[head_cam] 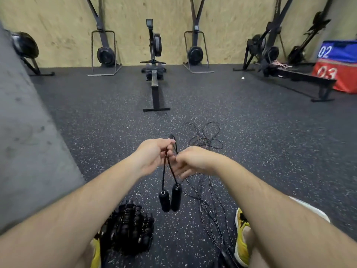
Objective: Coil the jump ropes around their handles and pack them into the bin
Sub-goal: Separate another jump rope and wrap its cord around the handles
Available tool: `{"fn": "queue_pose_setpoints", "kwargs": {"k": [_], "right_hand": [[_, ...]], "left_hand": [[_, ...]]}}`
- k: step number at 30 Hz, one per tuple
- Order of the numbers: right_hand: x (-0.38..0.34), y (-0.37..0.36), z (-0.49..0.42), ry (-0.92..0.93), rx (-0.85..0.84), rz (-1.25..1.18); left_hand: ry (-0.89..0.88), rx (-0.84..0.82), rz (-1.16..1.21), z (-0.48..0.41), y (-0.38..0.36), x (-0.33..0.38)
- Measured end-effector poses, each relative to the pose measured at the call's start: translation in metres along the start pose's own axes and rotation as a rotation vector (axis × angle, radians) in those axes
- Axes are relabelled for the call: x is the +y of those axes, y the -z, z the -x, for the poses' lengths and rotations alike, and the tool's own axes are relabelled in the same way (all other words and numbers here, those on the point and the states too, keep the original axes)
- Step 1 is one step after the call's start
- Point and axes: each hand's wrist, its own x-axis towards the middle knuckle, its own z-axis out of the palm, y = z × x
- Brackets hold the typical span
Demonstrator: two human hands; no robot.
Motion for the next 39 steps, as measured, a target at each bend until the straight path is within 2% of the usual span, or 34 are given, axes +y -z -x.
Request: {"fn": "queue_pose_setpoints", "kwargs": {"k": [4,6,8,10,14,16,18,20,24,25,27,30,34,37,39], "right_hand": [[-0.001,0.023,-0.028,-0.126,0.044,-0.571],[-0.004,0.018,-0.039,-0.179,0.121,-0.599],[-0.005,0.010,-0.048,-0.199,0.199,-0.565],[-0.006,0.005,-0.051,-0.150,0.197,-0.532],[-0.007,-0.006,-0.026,-0.066,-0.141,-0.158],[-0.003,-0.012,-0.012,-0.096,-0.267,-0.017],[0.001,-0.012,-0.007,-0.152,-0.326,0.024],[0.003,-0.005,-0.009,-0.192,-0.263,-0.038],[-0.001,0.018,-0.029,-0.142,0.059,-0.571],[-0.001,0.019,-0.034,-0.150,0.109,-0.627],[-0.003,0.011,-0.039,-0.188,0.161,-0.555],[-0.006,0.004,-0.033,-0.180,0.087,-0.379],[-0.010,-0.003,-0.005,-0.088,-0.233,-0.122],[-0.007,-0.008,0.008,-0.120,-0.299,-0.046],[-0.005,-0.007,0.006,-0.152,-0.255,-0.067]], "left_hand": [[0.179,-0.325,-0.241,0.017,0.005,-0.018],[0.271,-0.433,-0.354,0.023,0.008,-0.019],[0.339,-0.460,-0.423,0.024,0.013,-0.016],[0.327,-0.371,-0.309,0.017,0.016,-0.012],[0.201,-0.066,0.160,-0.018,0.022,-0.005],[0.196,0.035,0.210,-0.030,0.018,-0.006],[0.199,0.084,0.152,-0.034,0.013,-0.008],[0.242,0.015,-0.016,-0.030,0.012,-0.008],[0.354,-0.329,-0.324,0.002,0.014,-0.007],[0.382,-0.402,-0.364,0.012,0.014,-0.006],[0.434,-0.476,-0.430,0.024,0.016,-0.007],[0.418,-0.373,-0.356,0.022,0.022,-0.009],[0.264,-0.093,0.075,0.002,0.021,-0.005],[0.274,0.035,0.062,-0.010,0.014,-0.006],[0.254,0.036,0.012,-0.010,0.011,-0.002]]}}
